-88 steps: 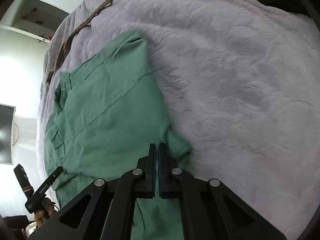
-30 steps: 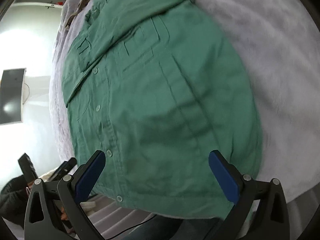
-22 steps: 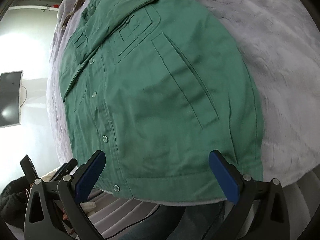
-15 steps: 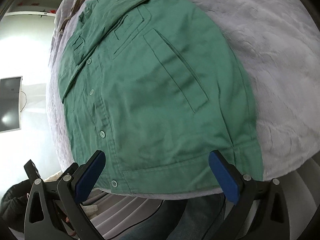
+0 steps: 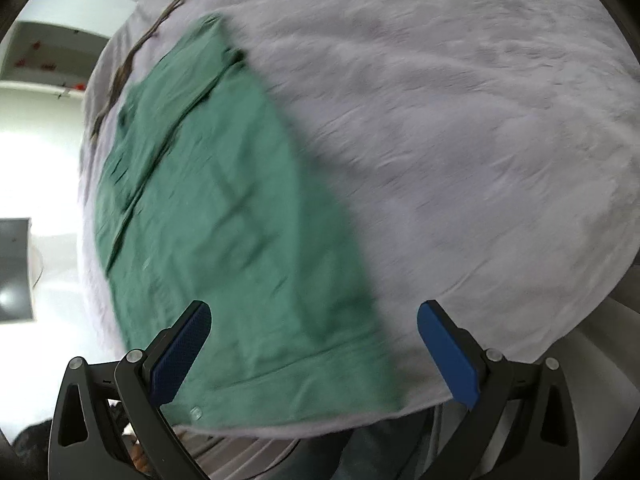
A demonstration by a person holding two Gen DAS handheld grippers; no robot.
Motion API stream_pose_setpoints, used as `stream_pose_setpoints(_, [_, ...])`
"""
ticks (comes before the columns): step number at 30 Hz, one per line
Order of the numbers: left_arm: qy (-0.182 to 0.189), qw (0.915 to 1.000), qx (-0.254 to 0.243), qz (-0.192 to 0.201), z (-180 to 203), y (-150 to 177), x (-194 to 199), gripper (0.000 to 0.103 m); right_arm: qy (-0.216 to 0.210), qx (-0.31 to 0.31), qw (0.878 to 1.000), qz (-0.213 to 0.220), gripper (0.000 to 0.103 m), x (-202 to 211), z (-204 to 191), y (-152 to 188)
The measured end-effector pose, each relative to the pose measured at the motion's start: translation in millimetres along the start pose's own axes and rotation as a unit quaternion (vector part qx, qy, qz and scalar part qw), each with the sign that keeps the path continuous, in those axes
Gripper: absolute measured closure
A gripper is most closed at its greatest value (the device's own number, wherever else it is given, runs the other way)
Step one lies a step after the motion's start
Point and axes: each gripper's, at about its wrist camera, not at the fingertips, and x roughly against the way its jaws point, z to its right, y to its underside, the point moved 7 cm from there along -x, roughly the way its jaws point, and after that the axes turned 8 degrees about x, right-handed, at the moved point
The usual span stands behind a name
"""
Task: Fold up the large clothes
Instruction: 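Grasp the jacket hem with both tools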
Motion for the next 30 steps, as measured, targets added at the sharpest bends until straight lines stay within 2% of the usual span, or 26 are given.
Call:
stream_pose_setpoints(4, [0.023, 0.9993, 0.003, -0.03, -6.7, 3.1, -16.7, 0.0, -0.051, -0.025, 0.998, -0.037, 0.0, -19.0, 9.2, 11.6])
stream_pose_setpoints(8, [0.071, 0.9951, 0.004, -0.069, -0.3, 11.7, -26.1, 0.0, -0.119, -0.026, 0.99, -0.067, 0.0, -27.2, -9.6, 30.5])
stream_pose_setpoints(10, [0.085, 0.993, -0.002, -0.082, 4.5, 16.5, -27.9, 0.0, -0.178, -0.027, 0.98, -0.08, 0.0, -28.9, -27.7, 37.7])
stream_pose_setpoints(12, [0.089, 0.9923, -0.01, -0.086, 10.1, 22.8, -27.3, 0.0, -0.257, -0.035, 0.962, -0.087, 0.0, -28.8, -48.9, 41.7])
stream_pose_setpoints(14, [0.092, 0.9918, -0.015, -0.087, 13.0, 25.5, -26.1, 0.0, -0.29, -0.037, 0.952, -0.091, 0.0, -30.6, -60.1, 42.3])
stream_pose_setpoints(20, [0.125, 0.9856, 0.0, -0.113, 7.4, 27.8, -31.8, 0.0, -0.235, -0.032, 0.966, -0.104, 0.0, -48.7, -52.6, 50.2])
stream_pose_setpoints(23, [0.121, 0.9859, 0.0, -0.115, 6.4, 31.3, -33.9, 0.0, -0.237, -0.041, 0.966, -0.095, 0.0, -46.6, -49.2, 52.6])
stream_pose_setpoints(25, [0.119, 0.9863, -0.002, -0.114, 14.5, 32.1, -33.3, 0.0, -0.255, -0.038, 0.962, -0.086, 0.0, -42.5, -53.3, 51.8])
stream_pose_setpoints(27, [0.132, 0.9853, -0.004, -0.109, 24.4, 31.8, -29.2, 0.0, -0.264, -0.035, 0.96, -0.084, 0.0, -40.8, -58.2, 53.6])
stream_pose_setpoints(30, [0.152, 0.9829, -0.007, -0.104, 31.5, 32.2, -22.4, 0.0, -0.256, -0.037, 0.962, -0.088, 0.0, -46.8, -63.1, 55.6])
